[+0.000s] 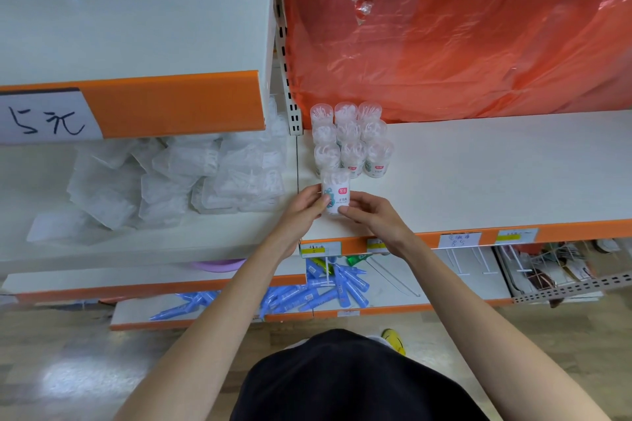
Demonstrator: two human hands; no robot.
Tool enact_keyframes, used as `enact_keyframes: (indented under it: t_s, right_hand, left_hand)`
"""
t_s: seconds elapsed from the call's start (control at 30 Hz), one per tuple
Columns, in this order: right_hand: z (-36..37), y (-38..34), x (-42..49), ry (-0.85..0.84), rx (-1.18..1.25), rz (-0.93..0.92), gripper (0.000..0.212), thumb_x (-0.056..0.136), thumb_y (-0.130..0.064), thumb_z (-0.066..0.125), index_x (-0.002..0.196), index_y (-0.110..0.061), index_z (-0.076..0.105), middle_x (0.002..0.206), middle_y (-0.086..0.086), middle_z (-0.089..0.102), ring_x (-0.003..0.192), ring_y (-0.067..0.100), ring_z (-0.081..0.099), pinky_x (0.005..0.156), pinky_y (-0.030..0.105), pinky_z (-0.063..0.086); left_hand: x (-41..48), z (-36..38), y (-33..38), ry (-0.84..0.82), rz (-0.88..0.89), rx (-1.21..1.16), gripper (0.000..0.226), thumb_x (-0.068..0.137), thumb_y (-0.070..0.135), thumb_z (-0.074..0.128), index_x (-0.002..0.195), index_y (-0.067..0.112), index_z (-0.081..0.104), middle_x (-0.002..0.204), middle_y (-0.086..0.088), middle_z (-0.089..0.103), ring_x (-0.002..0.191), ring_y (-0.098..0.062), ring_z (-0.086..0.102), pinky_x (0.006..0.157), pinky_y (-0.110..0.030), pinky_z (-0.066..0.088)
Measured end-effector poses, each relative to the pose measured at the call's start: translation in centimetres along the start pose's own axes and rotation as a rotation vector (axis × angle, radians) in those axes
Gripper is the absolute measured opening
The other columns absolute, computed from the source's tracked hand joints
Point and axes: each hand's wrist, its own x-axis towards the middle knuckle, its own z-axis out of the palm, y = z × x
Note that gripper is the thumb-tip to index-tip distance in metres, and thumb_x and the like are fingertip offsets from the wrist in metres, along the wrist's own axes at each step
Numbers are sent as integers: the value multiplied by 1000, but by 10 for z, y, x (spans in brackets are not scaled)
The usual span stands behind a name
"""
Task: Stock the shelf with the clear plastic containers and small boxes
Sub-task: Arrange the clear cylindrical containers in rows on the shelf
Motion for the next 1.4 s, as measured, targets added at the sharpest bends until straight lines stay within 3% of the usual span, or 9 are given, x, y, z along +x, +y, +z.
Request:
enact_keyframes:
  t_s: [0.07, 0.2, 0.3, 0.4, 0.57, 0.8, 1.0, 1.4]
  right_hand:
    - [-1, 2, 4, 46, -20, -10, 40, 85, -15, 76, 123, -10, 64, 113, 9, 72, 106, 17, 67, 91, 18, 51]
    - [1, 7, 13, 180, -115, -33, 45, 80, -16, 81, 121, -7, 64, 109, 9, 71, 92, 10, 65, 81, 14, 51]
    - [2, 10, 19, 215, -203, -54, 43, 77, -14, 83, 116, -9, 64, 99, -3, 69, 86, 4, 63, 76, 10, 49]
    - [4, 13, 26, 207, -335, -84, 47, 75, -16, 85, 116, -12, 64, 100, -6, 67, 89, 0, 61, 76, 5, 46]
    - [9, 17, 36, 268, -398, -115, 45, 70, -24, 88, 107, -21, 63, 94, -12, 66, 88, 7, 62, 84, 21, 51]
    - [15, 21, 42, 315, -520, -130, 43, 73, -38, 84, 106, -29, 57, 96, -17, 61, 80, 5, 55, 70, 18, 43]
    - [17, 25, 48, 358, -615, -129, 51, 76, -43, 80, 118, -21, 61, 104, -9, 60, 79, 3, 51, 68, 17, 38]
    - [19, 27, 47, 381, -760, -153, 45, 79, -44, 78, 114, -21, 62, 103, -6, 55, 84, 11, 53, 74, 27, 43]
  left_hand:
    - [0, -3, -1, 58, 21, 95, 39, 98, 22, 56, 136, 14, 51, 121, 5, 63, 107, -2, 59, 87, -14, 44]
    - [-1, -22, -23, 243, 138, 582, 38, 97, 30, 57, 132, 15, 57, 133, 0, 57, 124, -14, 51, 102, -27, 38]
    - [-8, -37, -42, 170, 196, 900, 40, 98, 32, 54, 135, 16, 54, 143, -1, 48, 134, -17, 40, 112, -32, 28]
    - [-15, -43, -57, 107, 244, 1072, 44, 100, 32, 49, 142, 19, 47, 153, 0, 35, 143, -16, 26, 115, -31, 17]
    - [-17, -43, -61, 151, 304, 1147, 43, 100, 27, 44, 142, 21, 46, 154, 2, 35, 143, -14, 26, 115, -32, 18]
    - [-17, -41, -64, 163, 305, 1261, 65, 90, 43, 11, 142, 22, 44, 153, 2, 36, 142, -14, 27, 115, -34, 21]
    - [-17, -41, -66, 173, 302, 1288, 60, 93, 39, 15, 140, 21, 47, 149, 0, 42, 140, -15, 32, 113, -33, 24]
    - [-17, -44, -68, 168, 340, 1261, 63, 91, 41, 13, 141, 21, 46, 151, 0, 40, 141, -16, 30, 114, -34, 22]
